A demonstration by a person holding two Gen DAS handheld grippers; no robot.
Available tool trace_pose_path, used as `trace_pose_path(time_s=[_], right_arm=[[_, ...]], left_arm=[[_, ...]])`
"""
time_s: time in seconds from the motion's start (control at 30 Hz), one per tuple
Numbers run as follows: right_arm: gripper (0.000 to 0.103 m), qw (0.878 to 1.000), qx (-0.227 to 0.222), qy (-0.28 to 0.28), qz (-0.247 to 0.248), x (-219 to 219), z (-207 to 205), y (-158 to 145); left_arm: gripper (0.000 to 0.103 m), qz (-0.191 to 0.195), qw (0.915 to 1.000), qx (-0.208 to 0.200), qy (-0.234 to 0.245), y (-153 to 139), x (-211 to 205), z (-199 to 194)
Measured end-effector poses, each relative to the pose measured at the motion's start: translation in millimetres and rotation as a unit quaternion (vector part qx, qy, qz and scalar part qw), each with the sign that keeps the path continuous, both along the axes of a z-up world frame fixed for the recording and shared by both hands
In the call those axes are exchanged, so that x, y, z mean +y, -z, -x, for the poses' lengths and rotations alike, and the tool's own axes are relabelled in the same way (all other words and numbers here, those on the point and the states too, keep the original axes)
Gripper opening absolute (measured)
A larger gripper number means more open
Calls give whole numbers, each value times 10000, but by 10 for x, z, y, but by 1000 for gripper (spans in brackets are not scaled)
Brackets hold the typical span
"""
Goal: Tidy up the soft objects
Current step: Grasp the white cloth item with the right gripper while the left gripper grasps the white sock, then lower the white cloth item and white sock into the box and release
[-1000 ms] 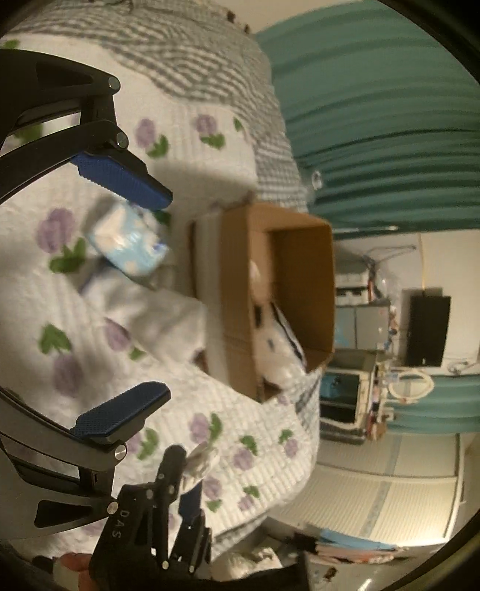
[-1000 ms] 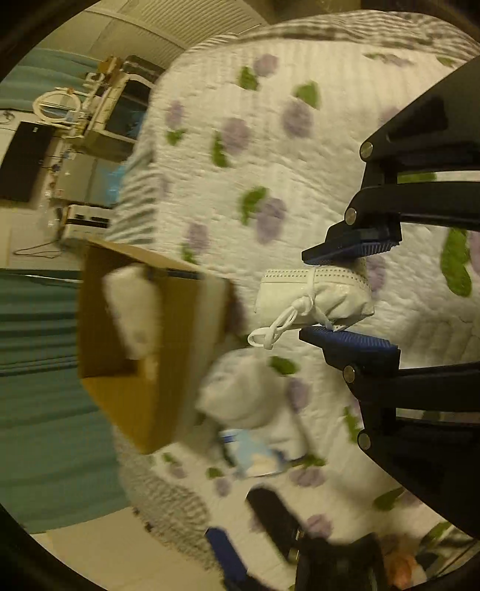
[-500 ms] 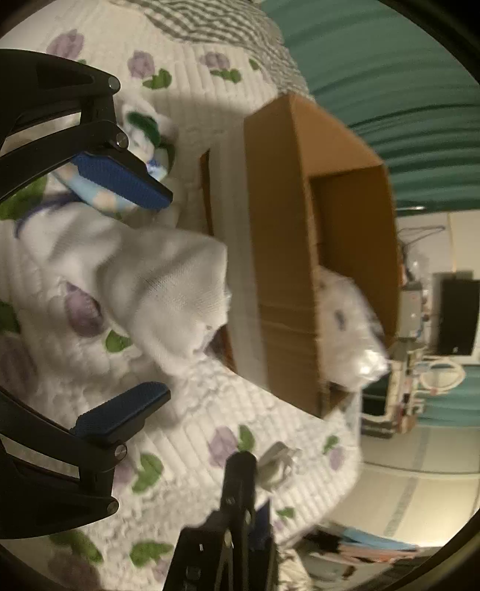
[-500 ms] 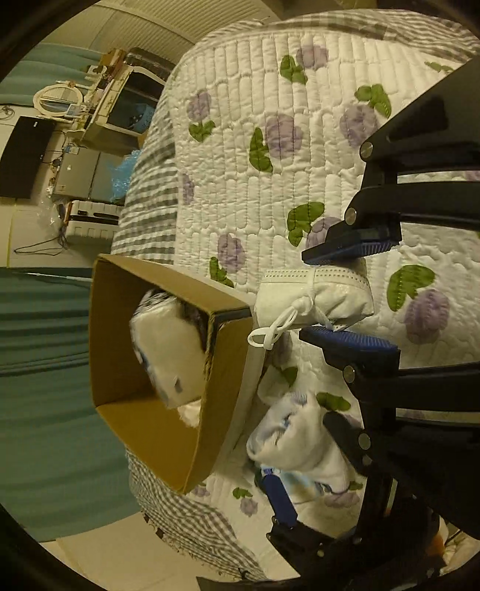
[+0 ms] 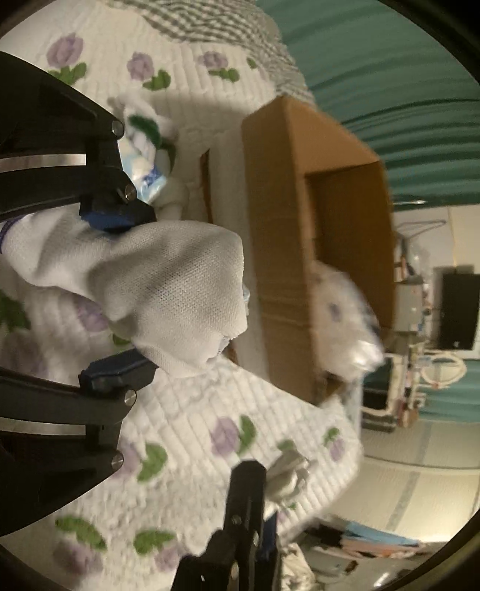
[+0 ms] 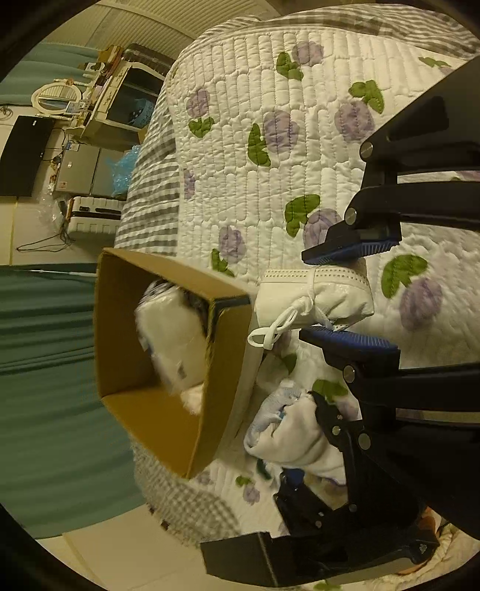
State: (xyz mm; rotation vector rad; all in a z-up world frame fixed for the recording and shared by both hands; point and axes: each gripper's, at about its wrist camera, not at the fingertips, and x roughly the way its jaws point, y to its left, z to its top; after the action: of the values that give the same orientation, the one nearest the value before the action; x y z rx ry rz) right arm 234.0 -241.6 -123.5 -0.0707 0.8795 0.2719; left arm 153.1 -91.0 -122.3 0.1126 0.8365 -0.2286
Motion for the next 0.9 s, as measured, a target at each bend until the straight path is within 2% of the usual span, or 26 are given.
trace_pose_path(time_s=[0.13,0.33,0.57,0.73,0.9], right_arm=[[34,9997,-260,-14,-16,45,174,-300],[34,9973,-726,-75,-56,160,335,-882],[34,9936,-1120,-169,8,372,112,-1400],[34,9930,-1170,-184,13,513,-301,-1542],[34,9937,-1110,-175,52,643,-810,-1445]], left_arm=[[53,196,9992,-338,16,-399,108,276],[53,160,9963,-844,-57,-1009,236,527],[53,82,9900,-1381,-258,-1565,415,338],[53,208,9870,-1562,-307,-1716,539,51],[53,252,9890,-1419,-325,-1570,607,-469]])
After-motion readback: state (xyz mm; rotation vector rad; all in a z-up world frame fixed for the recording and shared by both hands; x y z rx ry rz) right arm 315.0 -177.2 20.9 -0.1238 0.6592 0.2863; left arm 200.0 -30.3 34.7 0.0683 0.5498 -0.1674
